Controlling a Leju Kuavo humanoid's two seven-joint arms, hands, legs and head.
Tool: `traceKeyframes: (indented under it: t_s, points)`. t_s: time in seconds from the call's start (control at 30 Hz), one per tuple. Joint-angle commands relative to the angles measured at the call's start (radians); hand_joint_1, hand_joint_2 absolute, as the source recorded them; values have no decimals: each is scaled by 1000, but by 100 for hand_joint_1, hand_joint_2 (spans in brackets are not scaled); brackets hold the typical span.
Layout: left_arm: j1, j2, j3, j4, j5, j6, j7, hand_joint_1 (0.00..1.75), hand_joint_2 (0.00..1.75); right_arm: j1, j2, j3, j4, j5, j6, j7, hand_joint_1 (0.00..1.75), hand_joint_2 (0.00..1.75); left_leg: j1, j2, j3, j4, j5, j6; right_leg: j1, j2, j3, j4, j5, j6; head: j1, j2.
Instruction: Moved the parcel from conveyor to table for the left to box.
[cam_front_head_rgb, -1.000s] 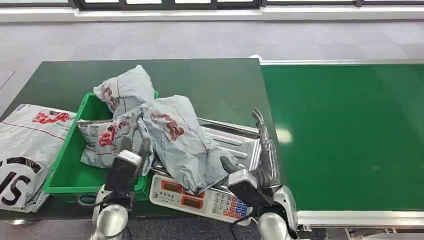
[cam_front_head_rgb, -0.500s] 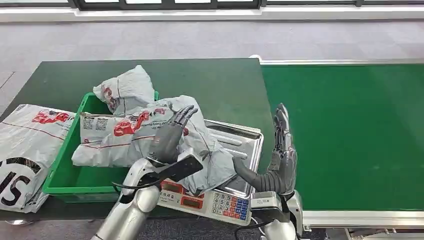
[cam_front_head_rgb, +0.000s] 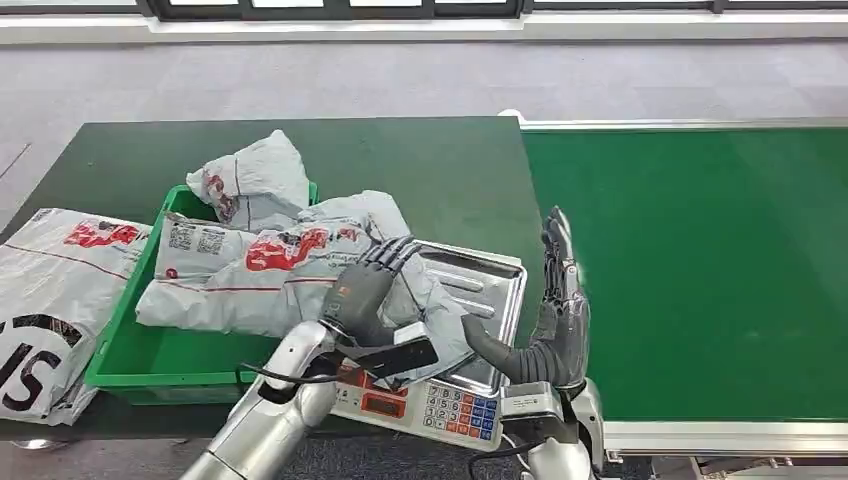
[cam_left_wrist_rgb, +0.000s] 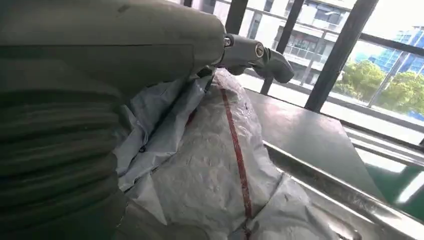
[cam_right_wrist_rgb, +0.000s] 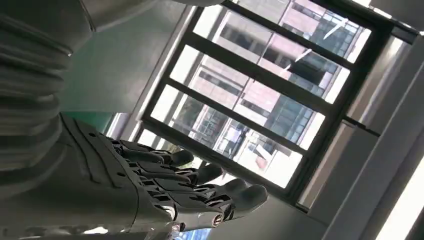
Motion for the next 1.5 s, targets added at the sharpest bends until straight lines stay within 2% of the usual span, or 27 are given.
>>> traceKeyframes:
  t_s: [0.03,0.07,0.13,0.43,0.7,0.8,0.87,0.93,1.0,1.1,1.33,1.5]
  points:
    - [5,63,-40,-55,31,104,18,0,175,-32,-9,11,68,-12,3,1,0,175,0,2,1,-1,0,0,0,0,1,-1,0,0,0,0]
    - [21,83,-42,-108,28,107,18,0,175,-42,-7,15,82,-16,15,1,0,175,0,4,1,-2,0,0,1,1,1,-2,1,-1,0,0]
    - [43,108,-53,-157,34,11,37,0,175,-63,-2,19,106,-18,13,-1,0,175,0,4,1,-1,0,0,0,2,0,0,1,-1,0,0]
    - [37,104,-78,-126,39,-8,24,0,175,-67,-5,17,106,-20,10,2,0,175,1,3,1,-2,1,0,1,1,1,-2,1,-1,0,0]
    - [18,110,-88,-181,58,-15,12,0,175,-64,-3,0,100,-23,2,6,0,175,0,1,0,-1,0,0,1,-1,1,-1,0,0,0,0]
    - [13,103,-47,-208,44,103,31,0,175,-58,5,-7,95,-22,-7,6,0,175,1,1,0,-1,1,0,1,-1,1,-2,1,-1,0,0]
    - [36,102,10,-297,95,174,10,0,175,-50,10,-11,88,-20,-19,6,0,175,1,0,-1,0,0,0,1,-1,0,0,0,-1,0,0]
    - [70,123,17,-415,81,190,-2,0,175,-55,9,-8,101,-20,-24,7,0,175,1,1,-1,0,0,0,1,0,-1,0,0,-1,0,0]
    - [80,132,-18,-473,78,129,5,0,175,-65,2,-1,126,-29,-32,5,0,175,1,3,-1,0,0,0,1,1,-1,-1,1,-1,0,0]
    - [50,129,-58,-472,93,117,6,0,175,-67,-5,5,156,-52,-36,-6,0,175,1,2,0,-1,0,0,1,0,0,-1,0,0,0,0]
    - [-74,102,-48,-368,49,168,22,0,175,-71,-3,21,176,-70,-54,-23,0,175,1,-1,-1,0,1,0,1,-2,0,0,0,-1,0,0]
    - [-91,95,-56,-366,46,162,24,0,175,-69,-2,17,171,-73,-55,-22,0,175,1,0,-1,-1,2,-1,1,-3,0,-1,1,-1,0,0]
